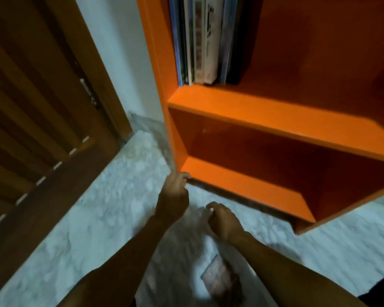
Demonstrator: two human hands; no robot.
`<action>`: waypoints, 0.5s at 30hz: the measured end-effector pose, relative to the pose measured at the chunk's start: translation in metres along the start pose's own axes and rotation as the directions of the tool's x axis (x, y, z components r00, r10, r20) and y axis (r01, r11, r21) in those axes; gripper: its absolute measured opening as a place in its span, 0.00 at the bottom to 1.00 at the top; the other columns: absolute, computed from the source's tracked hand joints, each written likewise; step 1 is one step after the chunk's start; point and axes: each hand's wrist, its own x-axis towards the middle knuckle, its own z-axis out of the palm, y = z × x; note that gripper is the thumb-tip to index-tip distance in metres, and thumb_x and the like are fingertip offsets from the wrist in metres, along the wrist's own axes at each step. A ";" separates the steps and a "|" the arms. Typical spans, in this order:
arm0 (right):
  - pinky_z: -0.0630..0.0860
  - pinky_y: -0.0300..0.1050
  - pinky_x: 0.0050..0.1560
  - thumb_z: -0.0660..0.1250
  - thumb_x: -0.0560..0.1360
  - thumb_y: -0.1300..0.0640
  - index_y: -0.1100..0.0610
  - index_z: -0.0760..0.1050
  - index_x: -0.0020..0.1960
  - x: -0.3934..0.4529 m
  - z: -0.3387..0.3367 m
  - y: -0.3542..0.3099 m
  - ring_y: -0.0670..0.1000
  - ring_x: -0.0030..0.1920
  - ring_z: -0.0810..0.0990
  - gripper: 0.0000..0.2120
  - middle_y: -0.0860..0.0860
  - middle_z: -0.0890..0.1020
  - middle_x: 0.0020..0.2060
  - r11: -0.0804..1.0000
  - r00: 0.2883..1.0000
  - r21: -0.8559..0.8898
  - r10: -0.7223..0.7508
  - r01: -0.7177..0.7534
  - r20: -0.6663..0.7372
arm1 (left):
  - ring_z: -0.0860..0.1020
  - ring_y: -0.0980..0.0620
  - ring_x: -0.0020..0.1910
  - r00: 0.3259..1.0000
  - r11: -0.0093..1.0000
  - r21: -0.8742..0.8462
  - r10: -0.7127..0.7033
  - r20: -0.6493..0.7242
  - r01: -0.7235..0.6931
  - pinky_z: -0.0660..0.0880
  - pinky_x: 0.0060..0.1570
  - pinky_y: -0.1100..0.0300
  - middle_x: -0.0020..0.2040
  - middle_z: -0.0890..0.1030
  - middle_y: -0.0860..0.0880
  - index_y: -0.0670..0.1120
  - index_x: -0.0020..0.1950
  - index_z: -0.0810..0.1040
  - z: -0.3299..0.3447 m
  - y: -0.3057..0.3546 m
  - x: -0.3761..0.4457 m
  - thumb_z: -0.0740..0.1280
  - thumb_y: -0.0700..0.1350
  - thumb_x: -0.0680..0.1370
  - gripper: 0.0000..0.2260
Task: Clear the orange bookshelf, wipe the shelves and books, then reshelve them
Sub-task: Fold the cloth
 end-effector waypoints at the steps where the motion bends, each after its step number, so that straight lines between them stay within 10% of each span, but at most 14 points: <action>1: 0.76 0.49 0.55 0.61 0.75 0.54 0.52 0.73 0.62 0.001 0.017 0.018 0.58 0.57 0.80 0.16 0.55 0.80 0.57 0.997 0.996 -0.047 0.065 -0.062 0.065 | 0.78 0.41 0.50 0.984 0.991 -0.009 -0.130 0.121 0.132 0.77 0.51 0.48 0.51 0.78 0.42 0.40 0.60 0.77 0.017 -0.015 -0.024 0.59 0.34 0.71 0.19; 5: 0.72 0.52 0.63 0.58 0.79 0.42 0.53 0.69 0.65 -0.028 0.067 0.057 0.59 0.62 0.76 0.21 0.55 0.76 0.61 0.937 0.924 -0.186 0.330 -0.296 0.192 | 0.77 0.37 0.61 0.576 0.797 0.157 -0.542 0.613 0.583 0.75 0.59 0.50 0.63 0.76 0.37 0.42 0.73 0.68 0.065 -0.030 -0.106 0.64 0.45 0.77 0.24; 8: 0.72 0.52 0.64 0.53 0.81 0.43 0.53 0.70 0.65 -0.050 0.090 0.071 0.57 0.63 0.77 0.19 0.54 0.78 0.62 0.879 0.877 -0.170 0.466 -0.445 0.114 | 0.74 0.43 0.68 0.348 0.675 0.320 -0.659 0.667 0.665 0.70 0.63 0.59 0.69 0.74 0.41 0.43 0.74 0.68 0.089 -0.023 -0.152 0.63 0.44 0.81 0.21; 12: 0.74 0.49 0.63 0.50 0.83 0.44 0.53 0.75 0.63 -0.063 0.114 0.083 0.56 0.61 0.80 0.21 0.53 0.81 0.60 0.865 0.863 -0.112 0.498 -0.489 0.080 | 0.73 0.44 0.68 0.246 0.719 0.347 -0.580 0.776 0.602 0.67 0.62 0.58 0.69 0.74 0.40 0.39 0.69 0.72 0.105 -0.015 -0.183 0.57 0.57 0.69 0.33; 15: 0.72 0.45 0.64 0.59 0.82 0.50 0.55 0.74 0.67 -0.057 0.115 0.090 0.57 0.65 0.77 0.17 0.56 0.79 0.64 0.874 0.852 -0.051 0.482 -0.483 0.205 | 0.76 0.41 0.64 0.253 0.645 0.360 -0.659 0.708 0.674 0.69 0.60 0.54 0.63 0.78 0.37 0.37 0.62 0.77 0.117 -0.015 -0.187 0.60 0.52 0.74 0.24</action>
